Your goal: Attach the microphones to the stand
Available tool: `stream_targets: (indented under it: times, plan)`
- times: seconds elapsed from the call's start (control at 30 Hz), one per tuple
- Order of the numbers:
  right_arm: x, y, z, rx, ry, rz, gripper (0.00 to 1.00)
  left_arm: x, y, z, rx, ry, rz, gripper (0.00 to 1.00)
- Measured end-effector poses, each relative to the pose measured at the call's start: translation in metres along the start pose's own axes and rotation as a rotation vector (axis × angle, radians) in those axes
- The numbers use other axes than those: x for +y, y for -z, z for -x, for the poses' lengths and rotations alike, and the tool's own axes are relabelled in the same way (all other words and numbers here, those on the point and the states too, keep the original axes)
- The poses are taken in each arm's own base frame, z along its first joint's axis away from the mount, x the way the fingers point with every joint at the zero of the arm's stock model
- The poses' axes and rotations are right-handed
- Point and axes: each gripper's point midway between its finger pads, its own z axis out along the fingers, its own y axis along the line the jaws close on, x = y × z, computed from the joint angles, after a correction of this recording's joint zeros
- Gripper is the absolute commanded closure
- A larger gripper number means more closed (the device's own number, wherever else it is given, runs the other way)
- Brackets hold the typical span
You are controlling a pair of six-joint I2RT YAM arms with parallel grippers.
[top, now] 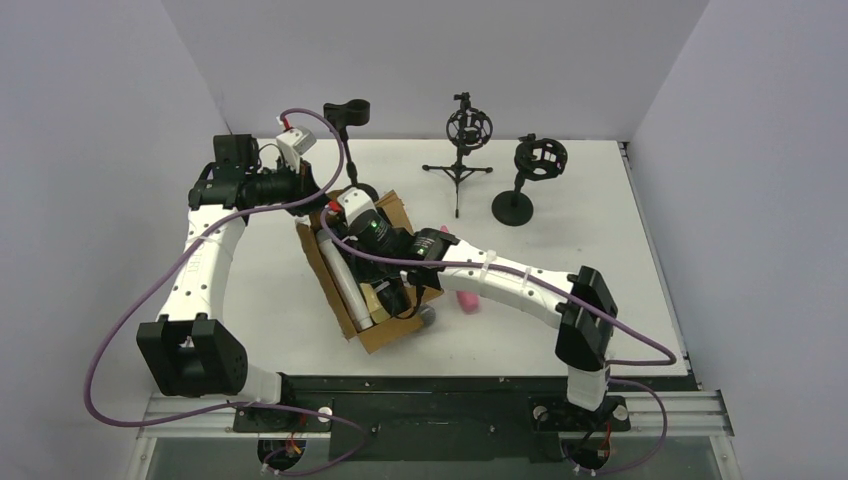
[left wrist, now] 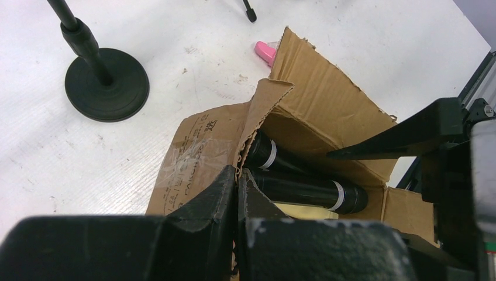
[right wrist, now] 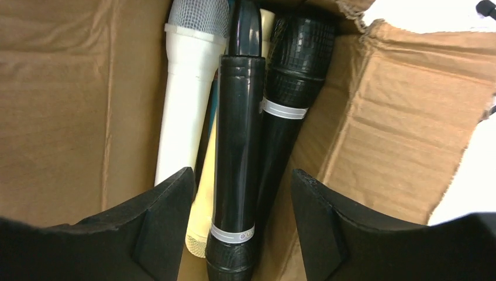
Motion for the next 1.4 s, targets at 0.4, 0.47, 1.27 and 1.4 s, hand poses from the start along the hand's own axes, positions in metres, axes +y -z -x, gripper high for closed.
stream_targets:
  times: [0.4,0.47,1.27,1.4]
  plan:
    - [0.003,-0.012,-0.001,-0.002,0.044,0.012,0.53,0.001,0.000,0.000,-0.001,-0.001,0.001,1.00]
    - [0.005,-0.018,-0.003,0.001,0.049,0.013,0.54,0.000,0.000,0.000,-0.001,-0.001,0.001,1.00]
    - [0.011,-0.054,-0.041,0.068,0.094,-0.009,1.00,0.003,0.001,-0.001,0.005,-0.022,0.015,1.00]
    - [0.006,-0.047,-0.042,0.063,0.106,-0.013,1.00,0.001,0.002,0.001,-0.006,-0.033,0.013,1.00]
